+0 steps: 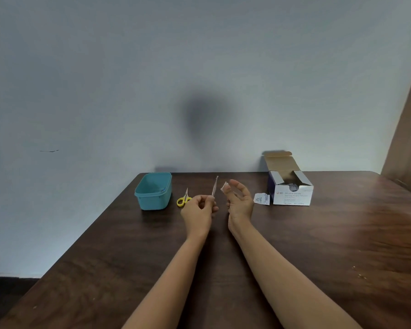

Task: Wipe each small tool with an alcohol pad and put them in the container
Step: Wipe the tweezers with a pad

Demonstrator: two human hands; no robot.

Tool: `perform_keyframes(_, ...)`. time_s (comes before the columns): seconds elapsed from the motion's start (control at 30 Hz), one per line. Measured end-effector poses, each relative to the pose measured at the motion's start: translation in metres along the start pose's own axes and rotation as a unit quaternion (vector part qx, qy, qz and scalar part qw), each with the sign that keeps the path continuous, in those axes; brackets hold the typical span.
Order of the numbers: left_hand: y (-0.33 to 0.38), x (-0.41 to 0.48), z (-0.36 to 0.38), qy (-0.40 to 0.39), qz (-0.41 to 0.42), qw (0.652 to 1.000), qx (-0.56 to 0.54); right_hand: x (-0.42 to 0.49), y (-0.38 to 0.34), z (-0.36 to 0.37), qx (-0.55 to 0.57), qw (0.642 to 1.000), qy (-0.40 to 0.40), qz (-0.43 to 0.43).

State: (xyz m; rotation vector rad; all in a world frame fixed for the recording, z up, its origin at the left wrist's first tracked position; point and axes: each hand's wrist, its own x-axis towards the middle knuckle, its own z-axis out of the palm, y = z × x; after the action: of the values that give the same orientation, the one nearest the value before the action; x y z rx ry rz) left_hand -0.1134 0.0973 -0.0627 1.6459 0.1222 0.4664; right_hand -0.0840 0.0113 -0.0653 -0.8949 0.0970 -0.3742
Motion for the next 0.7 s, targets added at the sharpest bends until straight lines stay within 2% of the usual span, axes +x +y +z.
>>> perform_keyframes(0.17,0.001,-0.027,-0.001,-0.013,0.011,1.0,-0.012,-0.01,-0.01,-0.018,-0.183,0.979,-0.063,-0.062)
perform_keyframes(0.3,-0.004,-0.038,0.0,-0.02,0.022,1.0,-0.004,-0.01,-0.026,-0.04,-0.252,0.962,-0.076,-0.072)
perform_keyframes(0.4,-0.006,-0.04,-0.001,-0.024,0.028,0.999,-0.006,-0.01,-0.036,-0.053,-0.263,0.959,-0.067,-0.075)
perform_keyframes(0.53,-0.006,-0.041,-0.002,-0.046,0.038,0.998,0.006,-0.012,-0.039,-0.06,-0.199,0.977,-0.044,-0.058)
perform_keyframes(0.7,-0.006,-0.039,0.0,-0.068,0.052,0.996,0.023,-0.013,-0.039,-0.058,-0.187,0.978,-0.044,-0.085)
